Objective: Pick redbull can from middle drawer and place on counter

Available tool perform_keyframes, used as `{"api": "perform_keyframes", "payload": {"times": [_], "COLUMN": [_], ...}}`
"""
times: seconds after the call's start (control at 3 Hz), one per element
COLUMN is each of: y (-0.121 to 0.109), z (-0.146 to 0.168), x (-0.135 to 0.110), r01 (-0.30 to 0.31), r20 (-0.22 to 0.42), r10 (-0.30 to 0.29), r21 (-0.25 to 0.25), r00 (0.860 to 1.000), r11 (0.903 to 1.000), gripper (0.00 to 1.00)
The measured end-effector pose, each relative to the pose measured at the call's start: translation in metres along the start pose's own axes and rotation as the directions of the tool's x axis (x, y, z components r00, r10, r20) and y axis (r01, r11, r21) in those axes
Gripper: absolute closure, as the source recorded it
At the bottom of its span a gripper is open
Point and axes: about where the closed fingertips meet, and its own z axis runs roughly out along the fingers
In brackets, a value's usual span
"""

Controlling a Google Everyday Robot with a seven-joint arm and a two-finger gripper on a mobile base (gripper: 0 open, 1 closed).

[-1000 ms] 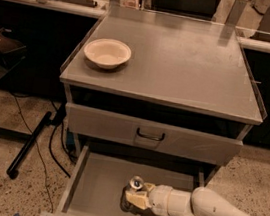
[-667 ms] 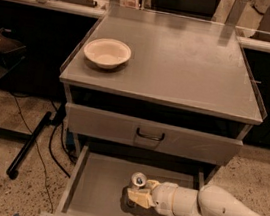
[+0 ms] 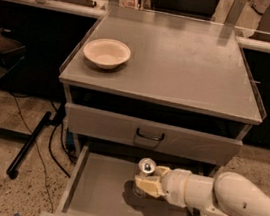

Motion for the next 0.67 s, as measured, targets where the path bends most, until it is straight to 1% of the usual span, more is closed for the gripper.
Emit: {"api": "perform_keyframes", "payload": {"times": [0.33, 0.67], "y": [-0.007, -0.041], "z": [-0.029, -0.066], "x": [-0.034, -0.093], "r01": [0.005, -0.007], "r20": [-0.008, -0.029], "r10": [-0.005, 0.009], "r21": [0.029, 0.072], "r00": [1.000, 1.000], "r11": [0.9996, 0.9974], "gripper": [1.00, 1.00]}}
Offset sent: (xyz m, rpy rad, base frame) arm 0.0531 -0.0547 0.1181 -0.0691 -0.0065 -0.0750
